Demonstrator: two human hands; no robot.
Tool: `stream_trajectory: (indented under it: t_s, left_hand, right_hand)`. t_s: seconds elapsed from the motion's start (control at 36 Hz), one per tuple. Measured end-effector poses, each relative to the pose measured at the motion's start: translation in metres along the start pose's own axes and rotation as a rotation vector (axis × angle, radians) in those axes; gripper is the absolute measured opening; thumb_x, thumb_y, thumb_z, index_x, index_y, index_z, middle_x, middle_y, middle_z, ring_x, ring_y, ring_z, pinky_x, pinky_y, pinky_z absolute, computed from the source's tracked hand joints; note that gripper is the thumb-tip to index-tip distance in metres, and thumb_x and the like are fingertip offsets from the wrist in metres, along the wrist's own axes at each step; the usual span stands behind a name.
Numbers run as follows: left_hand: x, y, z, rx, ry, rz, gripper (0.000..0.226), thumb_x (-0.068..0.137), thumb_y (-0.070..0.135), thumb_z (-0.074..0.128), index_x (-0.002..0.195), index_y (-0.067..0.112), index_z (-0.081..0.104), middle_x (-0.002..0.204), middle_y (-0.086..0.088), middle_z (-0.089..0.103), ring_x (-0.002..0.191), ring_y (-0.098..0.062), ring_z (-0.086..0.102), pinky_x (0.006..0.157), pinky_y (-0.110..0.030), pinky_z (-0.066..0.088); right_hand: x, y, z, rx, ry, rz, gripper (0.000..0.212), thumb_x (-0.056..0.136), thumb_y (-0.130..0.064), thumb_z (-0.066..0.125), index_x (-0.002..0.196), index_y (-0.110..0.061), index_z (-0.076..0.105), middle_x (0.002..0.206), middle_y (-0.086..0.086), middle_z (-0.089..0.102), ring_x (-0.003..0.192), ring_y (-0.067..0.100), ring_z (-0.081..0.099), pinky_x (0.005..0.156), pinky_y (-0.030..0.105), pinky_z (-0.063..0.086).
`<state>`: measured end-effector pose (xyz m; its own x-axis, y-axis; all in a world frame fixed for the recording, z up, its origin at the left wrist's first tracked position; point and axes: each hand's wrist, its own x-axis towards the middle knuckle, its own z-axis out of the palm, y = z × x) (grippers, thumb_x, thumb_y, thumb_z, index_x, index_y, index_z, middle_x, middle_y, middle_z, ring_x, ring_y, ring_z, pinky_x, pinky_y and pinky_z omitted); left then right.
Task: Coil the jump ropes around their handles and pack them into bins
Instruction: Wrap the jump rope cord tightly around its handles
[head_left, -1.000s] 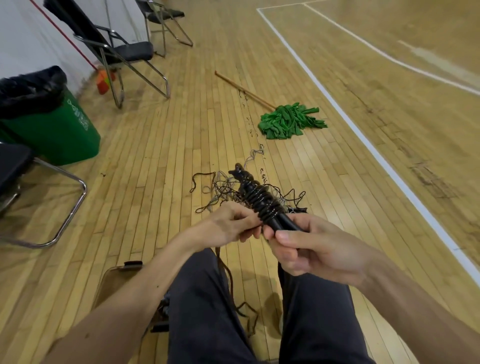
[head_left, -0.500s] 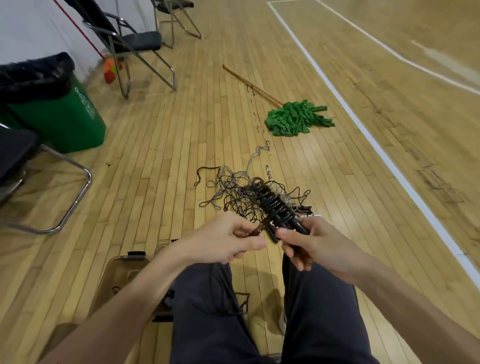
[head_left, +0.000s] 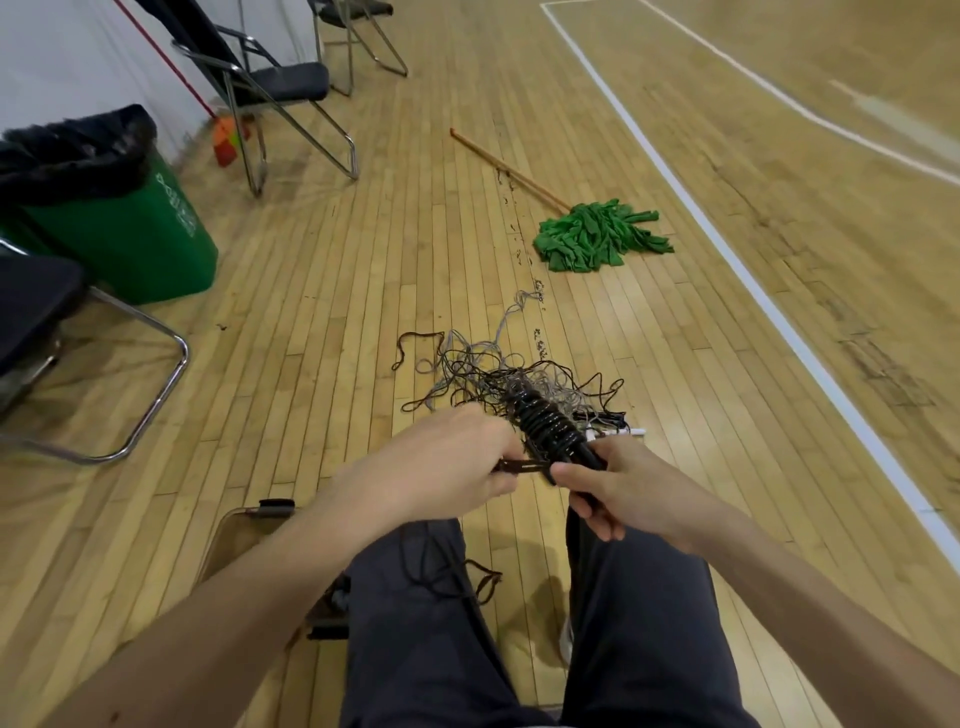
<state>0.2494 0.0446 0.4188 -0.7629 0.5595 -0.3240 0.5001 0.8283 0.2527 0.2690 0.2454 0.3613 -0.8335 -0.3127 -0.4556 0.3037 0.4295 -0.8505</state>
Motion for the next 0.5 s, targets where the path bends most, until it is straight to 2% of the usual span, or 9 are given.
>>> stream_trajectory:
  t_s: [0.11, 0.19, 0.25, 0.31, 0.42, 0.5]
  left_hand:
    - [0.008, 0.001, -0.01, 0.172, 0.091, -0.012, 0.019, 0.098, 0.035, 0.061, 0.106, 0.02, 0.071, 0.076, 0.007, 0.057, 0.069, -0.014, 0.056, 0.062, -0.028, 0.045]
    - [0.014, 0.006, -0.016, 0.278, 0.097, 0.014, 0.026, 0.097, 0.04, 0.062, 0.1, 0.015, 0.067, 0.067, 0.008, 0.043, 0.065, -0.016, 0.048, 0.064, -0.03, 0.043]
    - [0.018, 0.012, -0.022, 0.339, 0.079, 0.065, 0.026, 0.096, 0.041, 0.062, 0.097, 0.015, 0.064, 0.065, 0.007, 0.04, 0.068, -0.017, 0.051, 0.064, -0.03, 0.045]
    - [0.023, 0.019, -0.032, 0.394, 0.026, 0.109, 0.03, 0.096, 0.043, 0.061, 0.089, 0.014, 0.061, 0.067, 0.005, 0.047, 0.07, -0.018, 0.056, 0.062, -0.03, 0.045]
    - [0.036, 0.031, -0.05, 0.399, -0.028, 0.216, 0.032, 0.093, 0.047, 0.063, 0.095, 0.016, 0.071, 0.075, 0.006, 0.062, 0.076, -0.016, 0.062, 0.063, -0.031, 0.047]
    - [0.044, 0.037, -0.059, 0.336, -0.007, 0.274, 0.035, 0.085, 0.053, 0.068, 0.094, 0.019, 0.07, 0.074, 0.014, 0.058, 0.072, -0.007, 0.055, 0.056, -0.021, 0.037]
  right_hand:
    - [0.003, -0.002, -0.002, -0.066, 0.016, 0.016, 0.024, 0.102, -0.023, 0.057, 0.086, -0.007, 0.051, 0.058, 0.0, 0.056, 0.044, 0.015, 0.046, 0.043, 0.025, 0.038]
    - [0.004, -0.005, -0.004, -0.098, 0.006, 0.063, 0.022, 0.102, -0.021, 0.058, 0.086, -0.007, 0.05, 0.058, 0.001, 0.054, 0.044, 0.016, 0.041, 0.041, 0.025, 0.032]
    - [0.003, -0.008, -0.007, -0.118, -0.023, 0.101, 0.02, 0.101, -0.019, 0.059, 0.087, -0.008, 0.05, 0.058, 0.002, 0.053, 0.044, 0.016, 0.039, 0.042, 0.025, 0.029]
    - [0.001, -0.013, -0.011, -0.149, -0.07, 0.145, 0.017, 0.099, -0.019, 0.061, 0.091, -0.008, 0.051, 0.06, 0.003, 0.052, 0.045, 0.014, 0.037, 0.041, 0.025, 0.028]
    - [-0.01, -0.025, -0.023, -0.26, -0.207, 0.182, 0.019, 0.097, -0.022, 0.064, 0.089, -0.011, 0.051, 0.061, 0.001, 0.051, 0.044, 0.012, 0.034, 0.042, 0.021, 0.026]
    - [-0.019, -0.031, -0.031, -0.291, -0.34, 0.152, 0.023, 0.097, -0.022, 0.064, 0.08, -0.012, 0.051, 0.057, -0.001, 0.05, 0.045, 0.013, 0.03, 0.044, 0.023, 0.022]
